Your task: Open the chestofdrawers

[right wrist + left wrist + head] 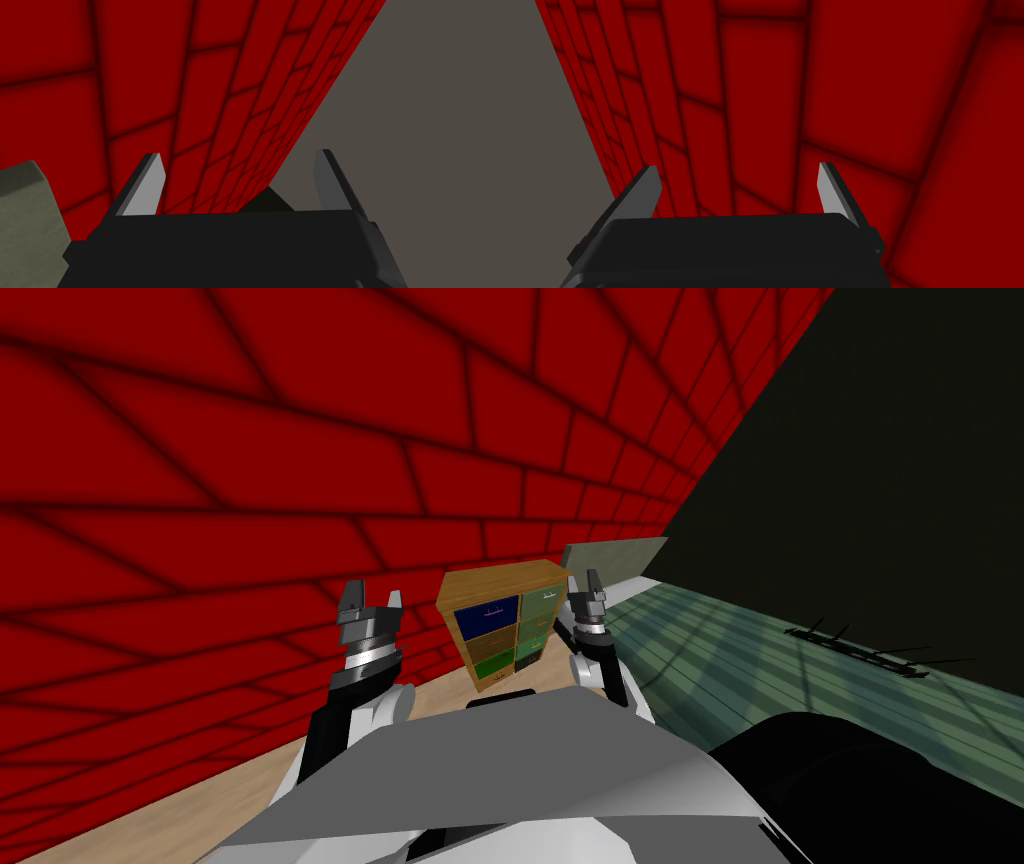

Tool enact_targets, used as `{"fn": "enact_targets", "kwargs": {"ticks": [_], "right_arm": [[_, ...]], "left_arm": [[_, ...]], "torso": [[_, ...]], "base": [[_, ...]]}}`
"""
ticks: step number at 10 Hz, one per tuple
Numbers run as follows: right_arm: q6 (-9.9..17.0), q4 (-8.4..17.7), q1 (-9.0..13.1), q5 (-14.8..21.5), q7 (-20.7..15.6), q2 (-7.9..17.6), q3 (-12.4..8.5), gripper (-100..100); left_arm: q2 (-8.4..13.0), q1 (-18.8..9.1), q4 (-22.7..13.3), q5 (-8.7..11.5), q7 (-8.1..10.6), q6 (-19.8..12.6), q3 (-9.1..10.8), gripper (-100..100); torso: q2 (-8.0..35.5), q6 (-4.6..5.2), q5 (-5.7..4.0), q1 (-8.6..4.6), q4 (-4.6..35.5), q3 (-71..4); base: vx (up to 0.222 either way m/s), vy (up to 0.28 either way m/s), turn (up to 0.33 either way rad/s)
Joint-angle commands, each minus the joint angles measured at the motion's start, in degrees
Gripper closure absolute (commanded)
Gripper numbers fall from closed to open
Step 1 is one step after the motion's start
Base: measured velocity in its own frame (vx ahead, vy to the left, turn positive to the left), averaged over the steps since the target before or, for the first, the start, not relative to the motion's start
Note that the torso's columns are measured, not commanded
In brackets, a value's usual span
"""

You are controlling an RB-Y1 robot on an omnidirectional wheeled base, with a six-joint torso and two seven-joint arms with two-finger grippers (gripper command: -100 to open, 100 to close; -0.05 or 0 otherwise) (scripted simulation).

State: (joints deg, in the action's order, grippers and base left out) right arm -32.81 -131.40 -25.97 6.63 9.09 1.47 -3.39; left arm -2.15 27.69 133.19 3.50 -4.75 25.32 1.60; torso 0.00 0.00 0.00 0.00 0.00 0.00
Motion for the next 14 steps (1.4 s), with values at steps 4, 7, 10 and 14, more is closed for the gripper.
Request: {"fn": "enact_targets", "kwargs": {"ticks": [4,7,10,14], "right_arm": [[0.0,0.0,0.0,0.0,0.0,0.0,0.0,0],[0.0,0.0,0.0,0.0,0.0,0.0,0.0,0],[-0.3,0.6,0.3,0.4,-1.3,1.7,0.2,-100],[-1.4,3.0,1.7,2.1,-6.5,4.6,1.0,-100]], "left_arm": [[0.0,0.0,0.0,0.0,0.00,0.0,0.00,0],[0.0,0.0,0.0,0.0,0.00,0.0,0.00,0],[0.0,0.0,0.0,0.0,0.00,0.0,0.00,0],[0.0,0.0,0.0,0.0,0.00,0.0,-0.01,0]], "torso": [[14.2,0.00,0.00,0.00,14.2,-28.5],[26.9,0.00,0.00,0.00,26.9,-53.8],[39.6,0.00,0.00,0.00,39.6,-79.2],[42.3,0.00,0.03,0.11,42.3,-84.5]], "base": [[0.000,0.000,0.000],[0.000,0.000,0.000],[0.000,0.004,-0.006],[-0.013,0.047,-0.031]]}}
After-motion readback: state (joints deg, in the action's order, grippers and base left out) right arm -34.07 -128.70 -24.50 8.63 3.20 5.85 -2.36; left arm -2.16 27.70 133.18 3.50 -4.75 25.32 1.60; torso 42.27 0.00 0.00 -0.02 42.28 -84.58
